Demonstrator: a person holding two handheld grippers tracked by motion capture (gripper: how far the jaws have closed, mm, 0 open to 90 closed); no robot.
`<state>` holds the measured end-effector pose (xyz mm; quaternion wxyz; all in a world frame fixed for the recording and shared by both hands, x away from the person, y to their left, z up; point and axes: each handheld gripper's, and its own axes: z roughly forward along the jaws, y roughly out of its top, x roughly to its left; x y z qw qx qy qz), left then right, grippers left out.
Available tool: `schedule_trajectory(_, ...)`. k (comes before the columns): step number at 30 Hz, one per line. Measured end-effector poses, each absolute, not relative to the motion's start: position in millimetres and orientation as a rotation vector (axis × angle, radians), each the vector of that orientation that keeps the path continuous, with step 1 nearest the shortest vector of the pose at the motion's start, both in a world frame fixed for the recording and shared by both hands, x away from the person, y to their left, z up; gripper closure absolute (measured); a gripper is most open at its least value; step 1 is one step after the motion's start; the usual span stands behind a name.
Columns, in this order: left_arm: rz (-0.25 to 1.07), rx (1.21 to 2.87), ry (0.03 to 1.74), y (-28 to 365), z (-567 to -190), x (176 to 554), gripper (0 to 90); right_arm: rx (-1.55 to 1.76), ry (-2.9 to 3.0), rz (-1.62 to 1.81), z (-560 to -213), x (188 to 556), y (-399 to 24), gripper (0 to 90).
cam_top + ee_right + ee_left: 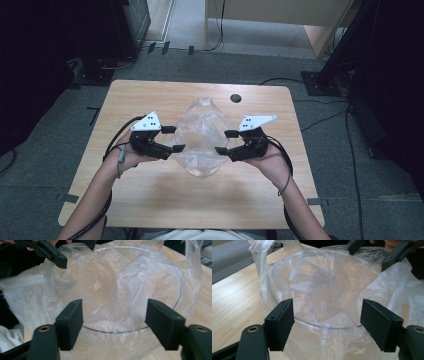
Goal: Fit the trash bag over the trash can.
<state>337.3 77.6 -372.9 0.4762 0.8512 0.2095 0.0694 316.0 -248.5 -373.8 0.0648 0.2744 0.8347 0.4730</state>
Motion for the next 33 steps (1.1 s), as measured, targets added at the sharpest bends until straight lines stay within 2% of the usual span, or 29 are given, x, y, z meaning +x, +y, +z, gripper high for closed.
schedule_trajectory(3, 0.173, 2.075, 0.543, 81.2, -373.9, 337.7, 24.7, 0.852, 2.492, 1.431, -373.3, 309.7, -252.5, 24.8)
schedule_trajectory(7, 0.154, 2.067, 0.54, 84.3, -378.6, 336.3, 23.7, 0.874, 2.478, 1.407, -376.6, 305.1, -257.1, 24.0)
schedule_trajectory(18, 0.085, 2.045, 0.504, 88.9, -393.1, 339.3, 21.6, 0.897, 2.541, 1.393, -395.3, 310.2, -255.7, 16.8)
schedule_trajectory(26, 0.018, 2.0, 0.519, 93.1, -404.7, 341.4, 21.3, 0.878, 2.57, 1.323, -404.6, 311.5, -253.3, 22.4)
schedule_trajectory(29, 0.018, 2.021, 0.508, 92.1, -407.3, 341.2, 21.7, 0.89, 2.569, 1.311, -406.6, 311.8, -253.5, 28.8)
schedule_trajectory(33, 0.041, 2.087, 0.493, 88.6, -413.4, 340.2, 27.4, 0.888, 2.569, 1.329, -406.2, 312.3, -256.7, 34.3)
